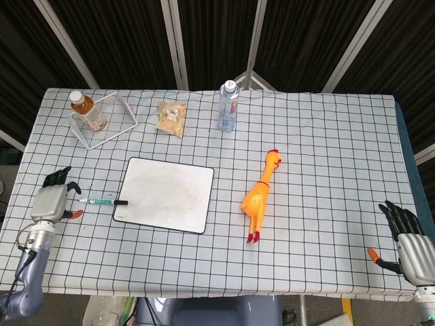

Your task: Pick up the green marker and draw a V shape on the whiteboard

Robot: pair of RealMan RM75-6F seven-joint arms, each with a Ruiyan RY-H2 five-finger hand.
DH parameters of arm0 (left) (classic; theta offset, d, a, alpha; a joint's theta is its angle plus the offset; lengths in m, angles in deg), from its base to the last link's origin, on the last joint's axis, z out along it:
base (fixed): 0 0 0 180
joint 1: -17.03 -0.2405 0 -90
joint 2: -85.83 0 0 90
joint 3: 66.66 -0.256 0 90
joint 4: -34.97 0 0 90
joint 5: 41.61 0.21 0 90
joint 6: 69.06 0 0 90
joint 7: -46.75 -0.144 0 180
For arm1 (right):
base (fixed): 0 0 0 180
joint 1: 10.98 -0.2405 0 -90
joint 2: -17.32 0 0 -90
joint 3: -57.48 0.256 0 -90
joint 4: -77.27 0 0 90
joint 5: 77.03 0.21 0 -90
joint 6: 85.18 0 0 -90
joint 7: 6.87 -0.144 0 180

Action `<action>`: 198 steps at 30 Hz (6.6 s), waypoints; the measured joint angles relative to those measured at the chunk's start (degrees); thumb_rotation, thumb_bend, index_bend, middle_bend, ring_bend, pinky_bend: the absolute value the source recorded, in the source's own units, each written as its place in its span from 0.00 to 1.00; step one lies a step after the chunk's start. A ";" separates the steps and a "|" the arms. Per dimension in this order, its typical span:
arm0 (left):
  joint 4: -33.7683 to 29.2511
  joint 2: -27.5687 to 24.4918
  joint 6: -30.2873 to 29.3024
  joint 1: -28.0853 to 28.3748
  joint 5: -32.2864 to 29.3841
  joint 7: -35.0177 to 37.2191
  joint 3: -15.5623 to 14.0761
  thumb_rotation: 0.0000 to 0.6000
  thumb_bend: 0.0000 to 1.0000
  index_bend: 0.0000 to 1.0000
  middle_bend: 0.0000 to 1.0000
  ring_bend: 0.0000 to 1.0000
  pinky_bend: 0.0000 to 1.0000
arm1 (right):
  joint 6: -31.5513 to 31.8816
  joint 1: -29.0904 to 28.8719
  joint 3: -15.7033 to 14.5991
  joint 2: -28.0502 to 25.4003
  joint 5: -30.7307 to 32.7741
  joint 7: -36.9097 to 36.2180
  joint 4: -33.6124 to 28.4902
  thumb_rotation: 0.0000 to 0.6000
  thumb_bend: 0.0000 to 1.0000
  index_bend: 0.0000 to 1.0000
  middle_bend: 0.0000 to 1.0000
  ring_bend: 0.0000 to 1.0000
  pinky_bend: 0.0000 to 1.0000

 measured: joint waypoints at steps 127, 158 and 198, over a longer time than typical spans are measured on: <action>14.89 26.52 6.21 19.20 11.71 37.70 4.71 1.00 0.61 0.72 0.19 0.00 0.00 | -0.47 0.45 0.15 0.00 1.05 -2.87 0.84 1.00 0.26 0.00 0.00 0.00 0.00; 18.54 23.65 0.60 19.30 12.29 48.81 8.89 1.00 0.61 0.73 0.19 0.00 0.00 | -0.65 0.55 0.14 -0.35 1.05 -3.12 -0.09 1.00 0.27 0.00 0.00 0.00 0.00; 12.59 31.68 3.43 18.84 4.13 36.06 8.30 1.00 0.61 0.74 0.20 0.01 0.00 | -1.10 0.50 0.23 -1.06 1.47 -4.23 -0.30 1.00 0.27 0.00 0.00 0.00 0.00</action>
